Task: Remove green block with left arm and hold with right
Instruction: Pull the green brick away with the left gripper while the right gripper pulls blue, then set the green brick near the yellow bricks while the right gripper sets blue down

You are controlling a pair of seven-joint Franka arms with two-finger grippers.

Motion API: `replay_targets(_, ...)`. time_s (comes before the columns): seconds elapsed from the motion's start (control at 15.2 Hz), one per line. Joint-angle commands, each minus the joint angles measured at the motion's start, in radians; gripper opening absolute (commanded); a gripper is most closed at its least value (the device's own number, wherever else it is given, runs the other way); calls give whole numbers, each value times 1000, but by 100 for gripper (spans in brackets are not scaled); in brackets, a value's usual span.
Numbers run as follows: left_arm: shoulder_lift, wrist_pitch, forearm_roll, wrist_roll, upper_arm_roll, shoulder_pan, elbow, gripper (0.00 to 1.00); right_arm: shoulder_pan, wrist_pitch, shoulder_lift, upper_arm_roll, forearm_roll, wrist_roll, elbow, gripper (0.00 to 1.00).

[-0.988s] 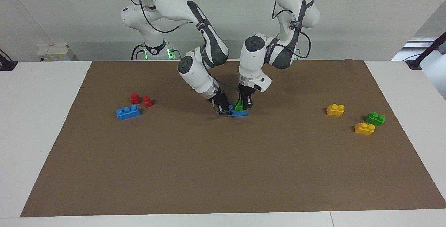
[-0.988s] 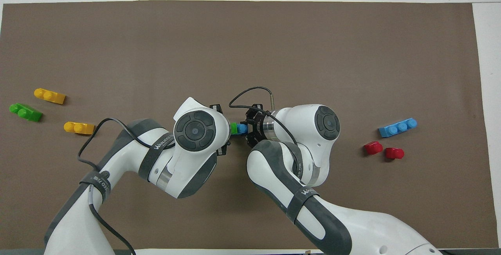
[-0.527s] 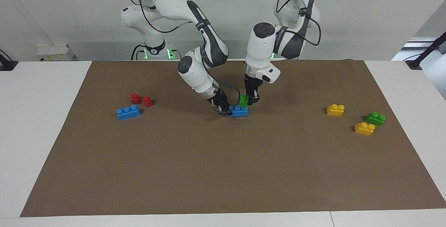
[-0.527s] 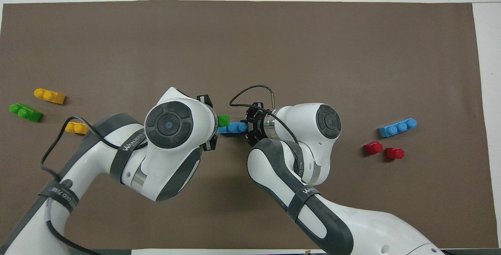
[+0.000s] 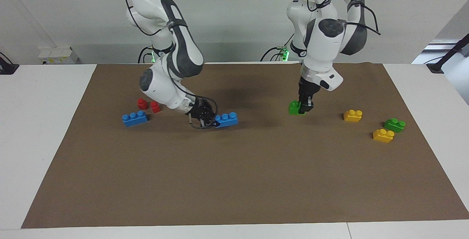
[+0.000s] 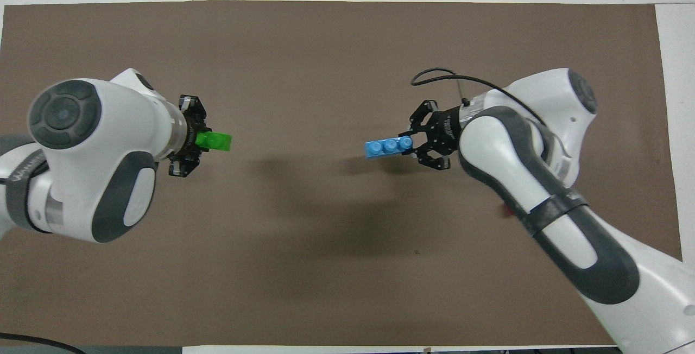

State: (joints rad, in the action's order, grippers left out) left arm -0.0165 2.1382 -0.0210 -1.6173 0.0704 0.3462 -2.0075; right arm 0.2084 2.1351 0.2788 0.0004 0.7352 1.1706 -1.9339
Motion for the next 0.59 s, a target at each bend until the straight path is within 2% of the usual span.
replay_targets(0.0,-7,5,3,233,-14,-126,-4,0,-151,-93,-9,12,-59,-147,-4,0)
replay_targets(0.13,-20,31,12,338,-14,-186,-4,0,-225,-116,-10,13,-130,-173,-5,0)
replay_targets(0.33,-62,88,16,460,-14,-242,-8,0,-299,-135,-10,13,-143,-213,-13,0)
replay_targets(0.53,-132,155,16,545,-14,-272,1,0,-319,-129,-4,12,-148,-247,-16,0)
